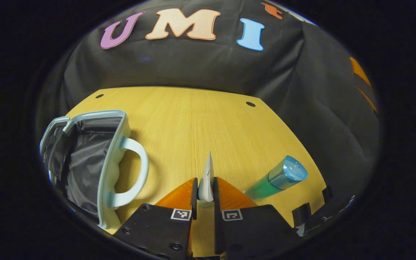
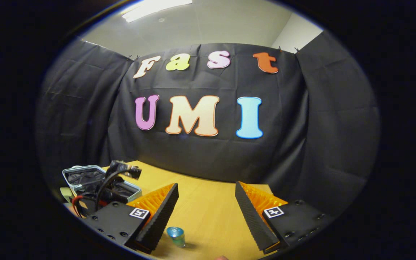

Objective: First open the suitcase, pack the skin care products into it, and then close the suitcase.

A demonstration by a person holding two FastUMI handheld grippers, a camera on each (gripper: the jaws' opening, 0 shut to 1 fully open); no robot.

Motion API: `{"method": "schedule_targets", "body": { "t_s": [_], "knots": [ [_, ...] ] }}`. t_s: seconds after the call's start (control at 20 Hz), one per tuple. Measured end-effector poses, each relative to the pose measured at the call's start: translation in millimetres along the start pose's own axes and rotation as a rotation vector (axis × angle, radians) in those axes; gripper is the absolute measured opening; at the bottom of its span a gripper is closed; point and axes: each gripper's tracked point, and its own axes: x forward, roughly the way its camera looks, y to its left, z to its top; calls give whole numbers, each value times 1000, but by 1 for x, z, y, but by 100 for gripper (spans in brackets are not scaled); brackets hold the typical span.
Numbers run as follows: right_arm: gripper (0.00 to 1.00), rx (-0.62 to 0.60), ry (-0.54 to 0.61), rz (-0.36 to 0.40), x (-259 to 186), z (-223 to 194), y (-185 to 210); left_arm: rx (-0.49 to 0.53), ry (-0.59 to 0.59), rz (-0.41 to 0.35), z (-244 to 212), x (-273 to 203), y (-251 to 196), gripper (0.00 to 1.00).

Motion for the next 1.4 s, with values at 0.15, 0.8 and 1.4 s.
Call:
{"method": "schedule_targets", "body": {
  "t_s": [0.15,0.8,1.4],
  "knots": [
    [99,2,58,48,7,-34,14,19,-42,34,24,-22,12,16],
    [89,-21,317,175,12,-187,50,-83,-81,196,46,-82,68,16],
    [46,53,397,278,24,-155,98,-93,51,329,20,-109,168,16]
  ]
}}
